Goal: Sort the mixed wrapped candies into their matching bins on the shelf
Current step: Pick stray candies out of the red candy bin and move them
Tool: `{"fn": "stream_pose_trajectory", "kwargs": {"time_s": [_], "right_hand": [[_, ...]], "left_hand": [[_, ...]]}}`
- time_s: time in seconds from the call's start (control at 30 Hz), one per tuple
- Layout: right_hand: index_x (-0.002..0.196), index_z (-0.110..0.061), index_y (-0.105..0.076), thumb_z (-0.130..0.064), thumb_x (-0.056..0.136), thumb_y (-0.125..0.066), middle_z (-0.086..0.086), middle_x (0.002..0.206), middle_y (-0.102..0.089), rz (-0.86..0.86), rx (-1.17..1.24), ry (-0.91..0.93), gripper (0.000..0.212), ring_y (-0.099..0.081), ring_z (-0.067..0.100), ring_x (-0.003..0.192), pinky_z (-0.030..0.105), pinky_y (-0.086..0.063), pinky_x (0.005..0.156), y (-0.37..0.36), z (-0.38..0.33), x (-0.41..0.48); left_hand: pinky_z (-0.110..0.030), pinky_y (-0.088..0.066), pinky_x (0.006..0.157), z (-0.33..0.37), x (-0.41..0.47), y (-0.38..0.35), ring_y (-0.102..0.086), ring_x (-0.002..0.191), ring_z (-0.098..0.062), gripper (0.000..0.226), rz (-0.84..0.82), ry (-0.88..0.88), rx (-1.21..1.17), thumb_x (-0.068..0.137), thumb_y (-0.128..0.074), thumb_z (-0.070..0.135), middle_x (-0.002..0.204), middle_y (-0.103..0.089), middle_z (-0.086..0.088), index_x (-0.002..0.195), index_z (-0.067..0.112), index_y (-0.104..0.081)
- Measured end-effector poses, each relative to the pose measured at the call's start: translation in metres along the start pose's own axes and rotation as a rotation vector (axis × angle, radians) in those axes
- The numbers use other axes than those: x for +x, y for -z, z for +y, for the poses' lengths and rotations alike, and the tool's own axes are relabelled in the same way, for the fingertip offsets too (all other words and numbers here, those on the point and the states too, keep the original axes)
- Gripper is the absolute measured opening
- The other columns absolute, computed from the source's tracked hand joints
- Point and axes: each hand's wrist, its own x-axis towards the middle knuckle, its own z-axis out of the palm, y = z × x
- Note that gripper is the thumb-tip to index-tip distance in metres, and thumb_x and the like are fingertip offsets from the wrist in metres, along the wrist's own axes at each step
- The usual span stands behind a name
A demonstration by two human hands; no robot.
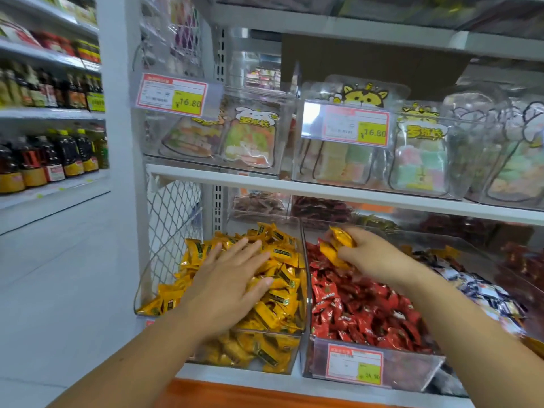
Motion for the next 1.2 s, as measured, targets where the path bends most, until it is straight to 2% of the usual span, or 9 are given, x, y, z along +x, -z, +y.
{"fn": "stream_pose_trajectory", "kwargs": {"time_s": [0.1, 0.2, 0.3, 0.47, 0.6, 0.73, 0.9, 1.1, 1.2], "right_hand": [[0.122, -0.023, -0.055, -0.005, 0.09, -0.051, -0.004, 0.09, -0.065, 0.046, -0.121, 0.218, 0.037, -0.056, -0.007, 0.063, 0.006, -0.038, 0.054, -0.027, -0.031, 0.024], [0.135, -0.022, -0.049, -0.012, 0.09, -0.054, 0.005, 0.129, -0.058, -0.035, -0.328, 0.376, 0.046, -0.055, 0.015, 0.11, 0.018, -0.041, 0.085, -0.057, -0.06, 0.061], [0.134, -0.022, -0.052, -0.017, 0.093, -0.054, 0.004, 0.139, -0.05, -0.063, -0.43, 0.374, 0.042, -0.049, 0.023, 0.123, 0.03, -0.041, 0.1, -0.084, -0.08, 0.097], [0.138, -0.031, -0.048, -0.014, 0.086, -0.069, -0.006, 0.142, -0.046, -0.15, -0.227, 0.303, 0.058, -0.046, 0.013, 0.128, 0.02, -0.038, 0.097, -0.09, -0.063, 0.121], [0.12, -0.033, -0.062, -0.009, 0.09, -0.061, -0.002, 0.131, -0.059, -0.06, -0.113, 0.222, 0.039, -0.061, 0.023, 0.113, 0.033, -0.05, 0.095, -0.062, -0.03, 0.104], [0.114, -0.02, -0.067, -0.014, 0.092, -0.061, -0.006, 0.114, -0.066, 0.064, -0.149, 0.264, 0.023, -0.058, 0.005, 0.101, 0.002, -0.039, 0.084, -0.016, 0.005, 0.046], [0.119, -0.022, -0.064, -0.019, 0.086, -0.071, -0.006, 0.122, -0.064, -0.247, -0.433, 0.004, 0.034, -0.056, 0.003, 0.105, 0.004, -0.039, 0.08, 0.038, 0.042, -0.015], [0.151, -0.044, -0.005, -0.057, 0.07, -0.076, 0.003, 0.161, -0.01, -0.472, -0.81, -0.179, 0.109, -0.028, 0.025, 0.142, 0.035, -0.029, 0.113, 0.02, 0.057, -0.021], [0.146, -0.048, 0.017, -0.047, 0.073, -0.078, 0.013, 0.159, 0.012, -0.476, -0.82, -0.206, 0.119, -0.031, 0.037, 0.139, 0.043, -0.034, 0.112, -0.009, 0.078, 0.0]], "left_hand": [[-0.046, 0.012, 0.118, -0.014, -0.001, -0.004, 0.02, 0.144, -0.004, 0.08, -0.109, 0.08, 0.042, 0.077, 0.007, 0.071, 0.157, 0.013, 0.02, 0.15, 0.044, -0.012], [-0.051, 0.009, 0.118, -0.024, 0.002, -0.005, 0.019, 0.145, -0.009, 0.07, -0.158, 0.14, 0.06, 0.086, -0.001, 0.069, 0.157, 0.016, 0.019, 0.15, 0.045, -0.014], [-0.052, 0.007, 0.118, -0.035, 0.004, -0.006, 0.017, 0.146, -0.013, 0.062, -0.181, 0.216, 0.036, 0.091, -0.01, 0.071, 0.159, 0.015, 0.015, 0.148, 0.048, -0.018], [-0.052, 0.011, 0.117, -0.045, 0.0, -0.004, 0.02, 0.146, -0.016, 0.08, -0.187, 0.307, 0.001, 0.074, -0.003, 0.085, 0.16, 0.016, 0.007, 0.146, 0.053, -0.013], [-0.052, 0.01, 0.117, -0.035, 0.001, 0.001, 0.02, 0.146, -0.018, 0.084, -0.133, 0.293, -0.029, 0.07, 0.0, 0.086, 0.16, 0.014, 0.004, 0.146, 0.054, -0.011], [-0.045, 0.008, 0.119, -0.007, 0.009, 0.006, 0.016, 0.146, -0.01, 0.08, -0.082, 0.197, -0.058, 0.077, -0.006, 0.081, 0.161, 0.008, 0.009, 0.149, 0.048, -0.011], [-0.038, -0.002, 0.121, 0.049, 0.019, 0.001, 0.008, 0.146, -0.005, 0.073, -0.097, -0.007, -0.151, 0.084, -0.018, 0.072, 0.16, 0.005, 0.013, 0.15, 0.042, -0.013], [-0.032, -0.015, 0.119, 0.072, 0.024, -0.015, -0.007, 0.147, -0.007, 0.066, -0.085, -0.053, -0.176, 0.092, -0.03, 0.066, 0.159, 0.003, 0.019, 0.151, 0.043, -0.012], [-0.032, -0.017, 0.119, 0.071, 0.023, -0.017, -0.009, 0.146, -0.005, 0.063, -0.068, -0.057, -0.197, 0.093, -0.033, 0.063, 0.159, 0.002, 0.021, 0.15, 0.044, -0.014]]}}
